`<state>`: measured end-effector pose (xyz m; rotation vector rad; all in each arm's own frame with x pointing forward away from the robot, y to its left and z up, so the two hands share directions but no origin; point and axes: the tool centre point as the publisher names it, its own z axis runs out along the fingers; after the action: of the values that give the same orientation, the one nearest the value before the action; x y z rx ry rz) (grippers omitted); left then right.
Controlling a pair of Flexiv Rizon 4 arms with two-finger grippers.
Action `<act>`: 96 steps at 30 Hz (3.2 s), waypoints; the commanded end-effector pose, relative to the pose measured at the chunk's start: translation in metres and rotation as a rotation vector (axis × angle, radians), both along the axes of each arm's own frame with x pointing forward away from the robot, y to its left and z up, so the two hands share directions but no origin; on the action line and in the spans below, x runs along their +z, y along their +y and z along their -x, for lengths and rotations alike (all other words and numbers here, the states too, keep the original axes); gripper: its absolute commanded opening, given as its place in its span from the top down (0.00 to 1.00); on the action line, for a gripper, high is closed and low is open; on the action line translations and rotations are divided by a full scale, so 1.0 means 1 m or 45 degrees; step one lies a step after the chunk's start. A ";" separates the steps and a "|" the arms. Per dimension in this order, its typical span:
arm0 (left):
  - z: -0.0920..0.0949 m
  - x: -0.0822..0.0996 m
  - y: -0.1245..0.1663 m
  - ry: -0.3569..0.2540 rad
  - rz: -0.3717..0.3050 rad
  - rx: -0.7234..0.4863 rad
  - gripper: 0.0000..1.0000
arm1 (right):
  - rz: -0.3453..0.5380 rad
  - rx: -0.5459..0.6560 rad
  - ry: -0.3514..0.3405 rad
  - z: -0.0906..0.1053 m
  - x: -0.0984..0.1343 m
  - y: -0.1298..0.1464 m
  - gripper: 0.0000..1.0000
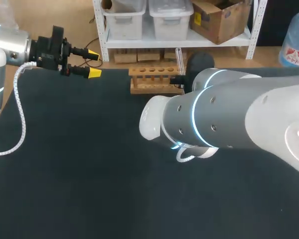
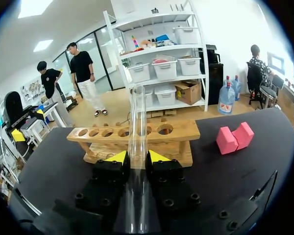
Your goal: Grasp the test tube, adjust it, and insert it.
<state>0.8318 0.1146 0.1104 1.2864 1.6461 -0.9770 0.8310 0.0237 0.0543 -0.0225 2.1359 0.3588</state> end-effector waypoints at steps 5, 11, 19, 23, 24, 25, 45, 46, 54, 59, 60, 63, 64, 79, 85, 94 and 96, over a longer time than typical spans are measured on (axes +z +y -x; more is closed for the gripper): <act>0.003 -0.001 0.000 -0.007 0.002 0.006 0.00 | -0.021 0.017 0.004 -0.005 -0.006 0.002 1.00; 0.003 -0.001 0.000 -0.007 0.002 0.006 0.00 | -0.033 0.016 0.015 -0.009 -0.010 0.004 1.00; 0.003 -0.001 0.000 -0.007 0.002 0.006 0.00 | -0.040 0.018 0.040 -0.014 -0.017 0.005 1.00; 0.003 -0.001 0.000 -0.007 0.002 0.006 0.00 | -0.047 0.024 0.061 -0.016 -0.019 0.006 1.00; 0.003 -0.001 0.000 -0.007 0.002 0.006 0.00 | -0.048 0.028 0.068 -0.016 -0.019 0.006 1.00; 0.003 -0.001 0.000 -0.007 0.002 0.006 0.00 | -0.043 0.032 0.076 -0.017 -0.020 0.006 1.00; 0.003 -0.001 0.000 -0.007 0.002 0.006 0.00 | -0.036 0.062 0.116 -0.009 -0.011 0.006 1.00; 0.003 -0.001 0.000 -0.007 0.002 0.006 0.00 | -0.035 0.067 0.129 -0.009 -0.010 0.007 1.00; 0.003 -0.001 0.000 -0.007 0.002 0.006 0.00 | 0.019 0.122 0.264 -0.007 -0.001 0.004 1.00; 0.003 -0.001 0.000 -0.007 0.002 0.006 0.00 | 0.072 0.180 0.332 -0.006 0.006 0.001 1.00; 0.003 -0.001 0.000 -0.007 0.002 0.006 0.00 | 0.078 0.187 0.338 -0.005 0.007 0.002 1.00; 0.003 -0.001 0.000 -0.007 0.002 0.006 0.00 | 0.087 0.195 0.375 -0.004 0.007 0.002 1.00; 0.003 -0.001 0.000 -0.007 0.002 0.006 0.00 | 0.084 0.192 0.387 -0.004 0.006 0.003 1.00; 0.003 -0.001 0.000 -0.007 0.002 0.006 0.00 | 0.080 0.219 0.446 -0.011 -0.006 0.008 1.00; 0.003 -0.001 0.000 -0.007 0.002 0.006 0.00 | 0.087 0.233 0.473 -0.011 -0.010 0.007 1.00; 0.003 -0.001 0.000 -0.007 0.002 0.006 0.00 | 0.091 0.241 0.496 -0.010 -0.013 0.007 1.00; 0.003 -0.001 0.000 -0.007 0.002 0.006 0.00 | 0.093 0.245 0.505 -0.010 -0.014 0.007 1.00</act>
<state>0.8318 0.1146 0.1104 1.2864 1.6461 -0.9771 0.8397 0.0304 0.0395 -0.2124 2.5374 0.4216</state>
